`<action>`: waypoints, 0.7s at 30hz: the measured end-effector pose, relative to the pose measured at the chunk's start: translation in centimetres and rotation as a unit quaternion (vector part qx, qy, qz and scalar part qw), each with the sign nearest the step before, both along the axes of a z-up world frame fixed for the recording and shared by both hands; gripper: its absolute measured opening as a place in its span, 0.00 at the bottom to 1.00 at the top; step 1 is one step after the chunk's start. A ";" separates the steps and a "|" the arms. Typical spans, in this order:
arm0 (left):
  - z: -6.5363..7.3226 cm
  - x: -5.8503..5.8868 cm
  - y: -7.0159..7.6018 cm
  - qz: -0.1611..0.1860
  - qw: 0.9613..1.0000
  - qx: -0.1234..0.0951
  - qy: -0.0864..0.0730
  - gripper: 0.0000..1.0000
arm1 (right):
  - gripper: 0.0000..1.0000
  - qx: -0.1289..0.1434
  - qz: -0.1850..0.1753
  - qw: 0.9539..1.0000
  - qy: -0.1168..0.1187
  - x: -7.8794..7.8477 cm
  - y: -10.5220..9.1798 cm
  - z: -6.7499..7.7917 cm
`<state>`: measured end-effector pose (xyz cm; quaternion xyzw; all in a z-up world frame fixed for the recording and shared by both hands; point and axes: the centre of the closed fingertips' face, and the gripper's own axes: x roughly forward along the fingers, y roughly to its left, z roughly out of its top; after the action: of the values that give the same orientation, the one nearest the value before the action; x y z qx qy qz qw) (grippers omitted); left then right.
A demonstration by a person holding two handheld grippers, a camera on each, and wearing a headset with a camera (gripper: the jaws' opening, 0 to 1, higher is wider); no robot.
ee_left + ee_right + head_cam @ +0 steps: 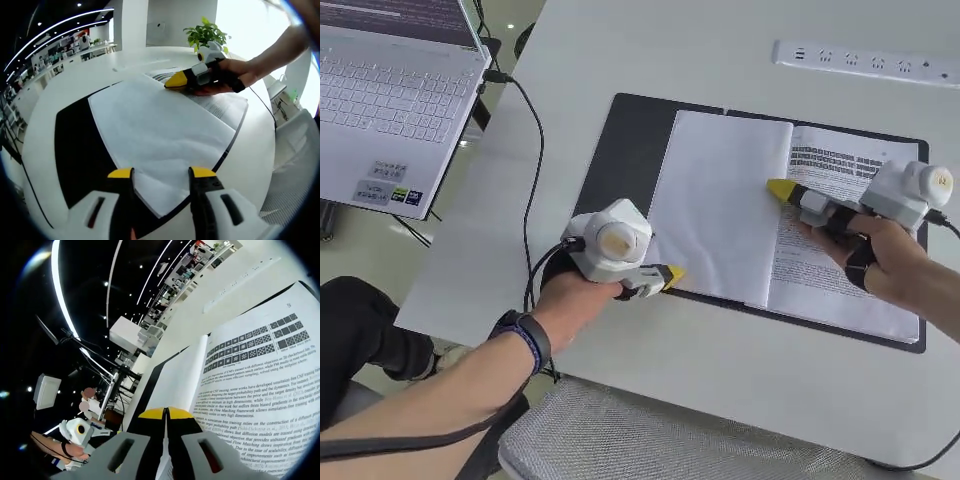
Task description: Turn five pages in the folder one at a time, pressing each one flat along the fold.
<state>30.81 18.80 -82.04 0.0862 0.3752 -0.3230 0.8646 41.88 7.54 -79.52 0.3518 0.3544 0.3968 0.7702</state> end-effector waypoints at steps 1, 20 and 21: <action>-0.1 0.0 0.0 0.000 1.000 0.000 0.000 0.42 | 0.00 0.001 0.000 1.000 0.000 -1.0 0.3 0.6; -0.2 -0.1 -0.1 -0.002 1.000 0.001 0.002 0.44 | 0.00 -0.006 0.050 0.999 0.004 -9.1 1.1 0.8; -0.1 -0.1 -0.1 -0.001 1.000 0.001 0.001 0.44 | 0.00 -0.007 0.054 0.999 0.004 -9.6 1.1 0.8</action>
<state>30.71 18.70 -82.18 0.0870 0.3766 -0.3240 0.8635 32.31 8.67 -78.72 0.3281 0.3792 0.4336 0.7487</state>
